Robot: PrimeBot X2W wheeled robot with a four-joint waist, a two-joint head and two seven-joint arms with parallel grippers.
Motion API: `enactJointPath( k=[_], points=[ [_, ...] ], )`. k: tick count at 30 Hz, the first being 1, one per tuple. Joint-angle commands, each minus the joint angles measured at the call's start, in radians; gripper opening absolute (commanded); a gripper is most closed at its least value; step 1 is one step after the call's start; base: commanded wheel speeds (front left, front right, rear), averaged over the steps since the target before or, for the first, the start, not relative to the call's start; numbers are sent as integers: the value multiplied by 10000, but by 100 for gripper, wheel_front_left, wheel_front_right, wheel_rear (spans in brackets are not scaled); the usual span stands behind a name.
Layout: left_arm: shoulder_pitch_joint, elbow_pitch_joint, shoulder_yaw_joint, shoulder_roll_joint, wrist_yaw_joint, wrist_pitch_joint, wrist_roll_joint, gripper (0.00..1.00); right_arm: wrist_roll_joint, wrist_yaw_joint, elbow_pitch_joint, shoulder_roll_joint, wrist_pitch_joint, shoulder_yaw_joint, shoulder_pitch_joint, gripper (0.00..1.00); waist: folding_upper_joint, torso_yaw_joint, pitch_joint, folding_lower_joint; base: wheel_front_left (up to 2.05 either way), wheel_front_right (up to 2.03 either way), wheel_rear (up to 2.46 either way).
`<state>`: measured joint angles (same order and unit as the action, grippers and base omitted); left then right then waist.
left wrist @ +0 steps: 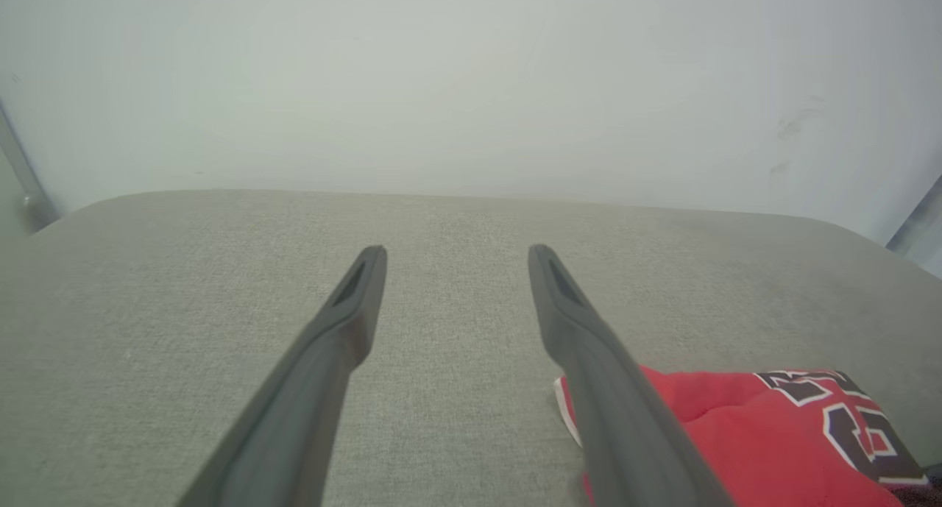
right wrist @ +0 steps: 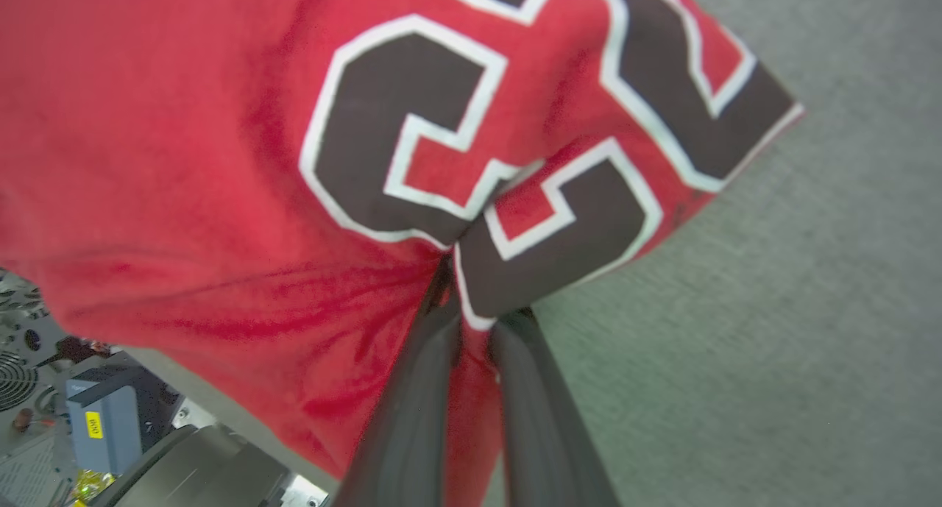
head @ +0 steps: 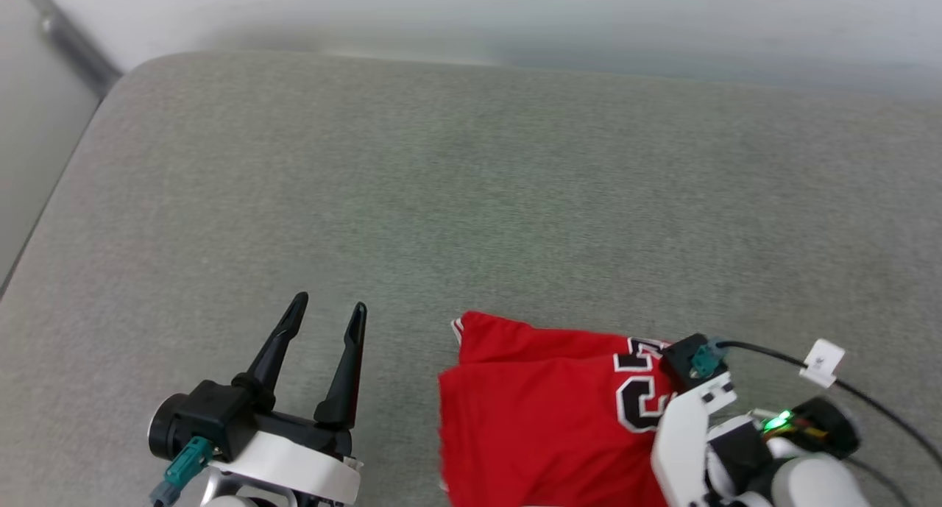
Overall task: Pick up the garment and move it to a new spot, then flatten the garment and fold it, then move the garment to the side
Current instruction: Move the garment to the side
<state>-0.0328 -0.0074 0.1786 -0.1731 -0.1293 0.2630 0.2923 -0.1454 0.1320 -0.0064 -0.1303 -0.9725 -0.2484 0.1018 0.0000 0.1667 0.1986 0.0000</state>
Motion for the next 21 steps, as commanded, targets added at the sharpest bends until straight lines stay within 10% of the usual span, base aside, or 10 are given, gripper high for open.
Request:
enactJointPath(
  k=[1, 11, 21],
  points=[
    [4, -46, 37, 36, -12, 21, -16, 100, 182, -24, -125, -758, -36, -118, 231, 0, 0, -360, -58, 0, 0, 0, 0],
    [-255, -388, 239, -29, -12, 21, -172, 100, 111, -18, -1393, -4162, -438, -1370, 1713, 0, 0, -2225, 457, 0, 0, 0, 0],
    [-1518, -962, 1044, -456, -12, 21, -432, 100, 488, -21, -424, -5876, 920, -235, 3360, 0, 0, -3921, 2117, 0, 0, 0, 0]
  ],
)
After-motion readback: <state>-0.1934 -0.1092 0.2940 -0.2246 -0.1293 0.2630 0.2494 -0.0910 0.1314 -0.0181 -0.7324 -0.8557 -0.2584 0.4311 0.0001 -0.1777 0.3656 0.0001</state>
